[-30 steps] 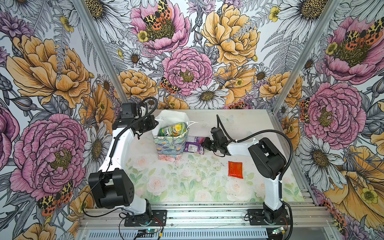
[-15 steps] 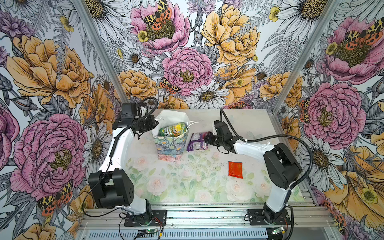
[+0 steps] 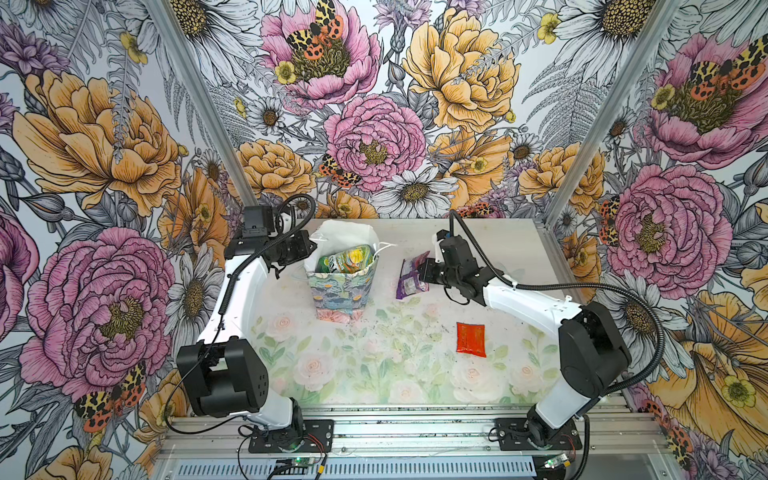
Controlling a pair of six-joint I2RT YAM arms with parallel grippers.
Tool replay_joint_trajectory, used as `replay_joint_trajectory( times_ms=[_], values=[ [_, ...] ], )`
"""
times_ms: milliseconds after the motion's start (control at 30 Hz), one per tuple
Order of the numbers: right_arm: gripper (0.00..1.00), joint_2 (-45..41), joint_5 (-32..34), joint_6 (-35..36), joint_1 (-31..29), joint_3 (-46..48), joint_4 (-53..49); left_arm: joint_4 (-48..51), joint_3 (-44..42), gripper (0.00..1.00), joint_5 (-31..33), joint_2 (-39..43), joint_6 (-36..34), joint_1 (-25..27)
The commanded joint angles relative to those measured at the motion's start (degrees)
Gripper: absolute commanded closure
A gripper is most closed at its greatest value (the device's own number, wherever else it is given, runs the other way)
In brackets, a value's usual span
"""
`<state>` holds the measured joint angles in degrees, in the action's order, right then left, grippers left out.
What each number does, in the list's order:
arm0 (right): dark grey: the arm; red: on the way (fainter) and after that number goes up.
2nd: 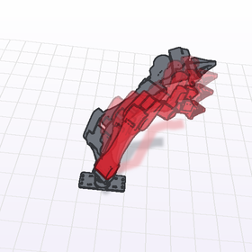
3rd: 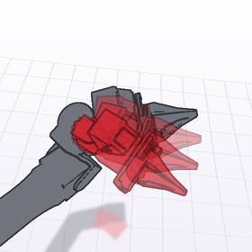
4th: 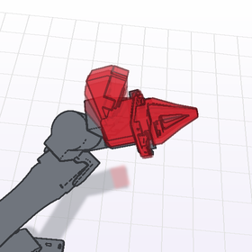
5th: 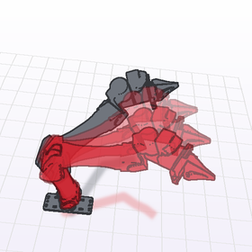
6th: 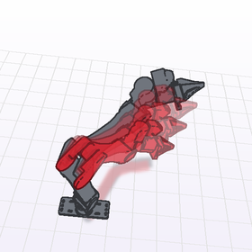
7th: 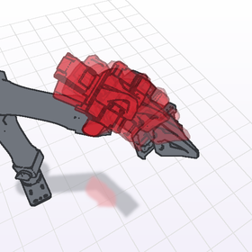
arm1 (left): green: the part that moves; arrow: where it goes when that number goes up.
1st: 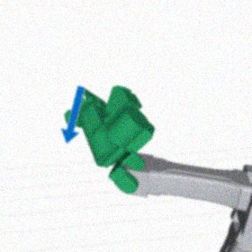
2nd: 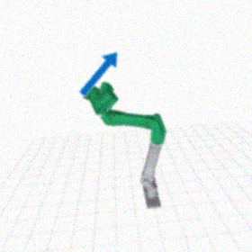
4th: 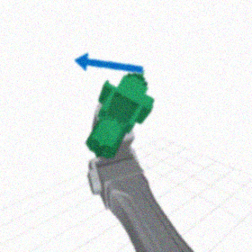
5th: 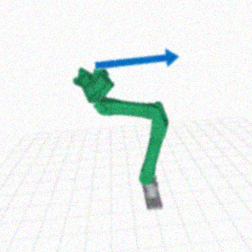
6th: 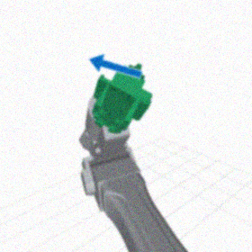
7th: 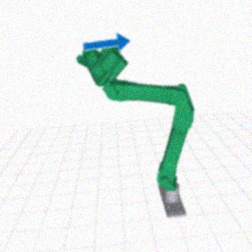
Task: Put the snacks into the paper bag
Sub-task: 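Lift the purple packet with the right gripper up toward the bag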
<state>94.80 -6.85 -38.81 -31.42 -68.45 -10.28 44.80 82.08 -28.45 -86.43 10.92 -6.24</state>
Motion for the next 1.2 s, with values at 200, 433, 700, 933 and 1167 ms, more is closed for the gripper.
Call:
replay_joint_trajectory(
  times_ms=[200,433,700,933,1167],
  values=[
    [1.00,-6.11,3.42,7.16,0.42,-8.57,-3.05,0.94,0.80,1.00,-0.86,1.44,-0.55,-0.38],
    [1.00,-6.34,2.95,12.61,0.57,-19.01,-8.27,0.89,0.80,1.00,-1.03,1.44,-0.60,-0.35],
    [1.00,-4.32,2.48,16.36,0.55,-28.13,-10.44,0.86,0.75,1.00,-0.91,1.48,-0.57,-0.38],
    [1.00,-1.69,0.90,17.50,0.53,-34.87,-11.08,0.85,0.80,1.00,-1.17,1.18,-0.47,-0.31],
    [1.00,2.13,-1.65,17.78,-0.07,-42.63,-11.40,0.95,0.80,1.00,-1.08,1.22,-0.58,-0.27]
  ],
)
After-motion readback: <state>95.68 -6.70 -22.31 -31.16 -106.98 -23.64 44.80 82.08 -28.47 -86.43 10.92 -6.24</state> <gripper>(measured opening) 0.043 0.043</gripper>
